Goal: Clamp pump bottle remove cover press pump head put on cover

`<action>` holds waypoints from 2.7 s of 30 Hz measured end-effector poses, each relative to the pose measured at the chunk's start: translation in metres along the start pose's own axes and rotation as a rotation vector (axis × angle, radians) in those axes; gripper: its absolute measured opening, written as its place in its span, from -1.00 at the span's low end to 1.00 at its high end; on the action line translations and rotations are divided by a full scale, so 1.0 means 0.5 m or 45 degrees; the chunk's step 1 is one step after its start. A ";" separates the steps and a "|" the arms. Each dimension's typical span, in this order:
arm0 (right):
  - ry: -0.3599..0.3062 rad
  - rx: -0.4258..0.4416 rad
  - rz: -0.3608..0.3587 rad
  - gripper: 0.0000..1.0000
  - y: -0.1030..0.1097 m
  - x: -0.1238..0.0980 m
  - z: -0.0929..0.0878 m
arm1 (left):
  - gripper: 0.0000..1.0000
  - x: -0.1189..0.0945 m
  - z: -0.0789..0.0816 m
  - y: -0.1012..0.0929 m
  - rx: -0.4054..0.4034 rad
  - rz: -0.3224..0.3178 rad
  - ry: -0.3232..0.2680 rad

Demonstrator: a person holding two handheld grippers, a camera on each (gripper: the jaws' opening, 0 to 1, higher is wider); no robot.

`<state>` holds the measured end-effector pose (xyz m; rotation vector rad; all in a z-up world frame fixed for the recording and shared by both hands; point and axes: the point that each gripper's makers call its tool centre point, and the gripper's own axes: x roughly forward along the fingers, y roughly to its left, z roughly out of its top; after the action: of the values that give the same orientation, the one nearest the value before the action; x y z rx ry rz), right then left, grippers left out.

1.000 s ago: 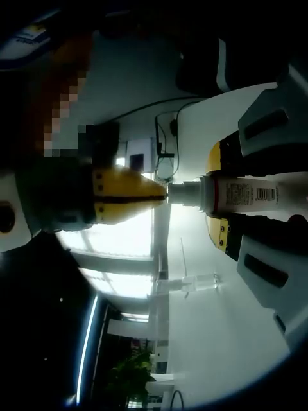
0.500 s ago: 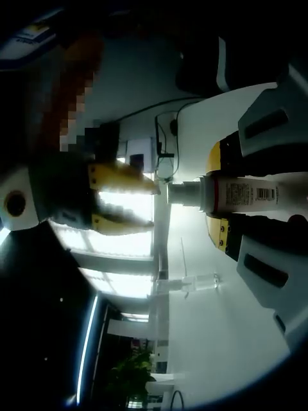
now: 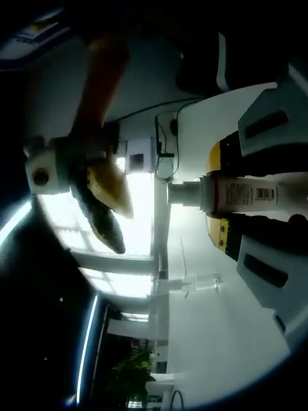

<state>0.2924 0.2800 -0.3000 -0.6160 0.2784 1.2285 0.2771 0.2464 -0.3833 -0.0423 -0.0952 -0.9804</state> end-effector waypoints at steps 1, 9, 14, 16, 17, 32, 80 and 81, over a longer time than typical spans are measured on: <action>-0.035 0.009 -0.017 -0.49 -0.002 -0.004 0.007 | -0.75 0.000 0.000 0.001 0.000 0.000 0.000; -0.232 0.125 -0.176 -0.50 -0.024 -0.034 0.029 | -0.75 -0.001 -0.001 0.002 0.001 0.000 0.000; -0.359 0.222 -0.313 -0.50 -0.031 -0.040 0.022 | -0.75 -0.001 -0.001 0.002 0.001 0.000 0.000; -0.359 0.229 -0.341 -0.50 -0.028 -0.045 0.011 | -0.75 -0.002 -0.001 0.001 0.002 0.000 0.000; -0.375 0.247 -0.347 -0.50 -0.029 -0.048 0.011 | -0.75 -0.001 -0.001 0.001 0.003 0.001 0.000; -0.586 0.403 -0.654 -0.49 -0.061 -0.137 -0.013 | -0.75 -0.003 -0.002 0.003 0.001 0.000 0.002; -0.425 0.677 -1.120 -0.51 -0.034 -0.230 -0.258 | -0.75 -0.005 -0.007 0.005 0.010 0.001 0.006; -0.410 0.678 -1.120 -0.50 -0.032 -0.226 -0.262 | -0.75 -0.005 -0.007 0.005 0.010 0.001 0.006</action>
<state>0.2867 0.1116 -0.3427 -0.0329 0.0351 0.3541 0.2781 0.2498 -0.3871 -0.0327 -0.0943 -0.9796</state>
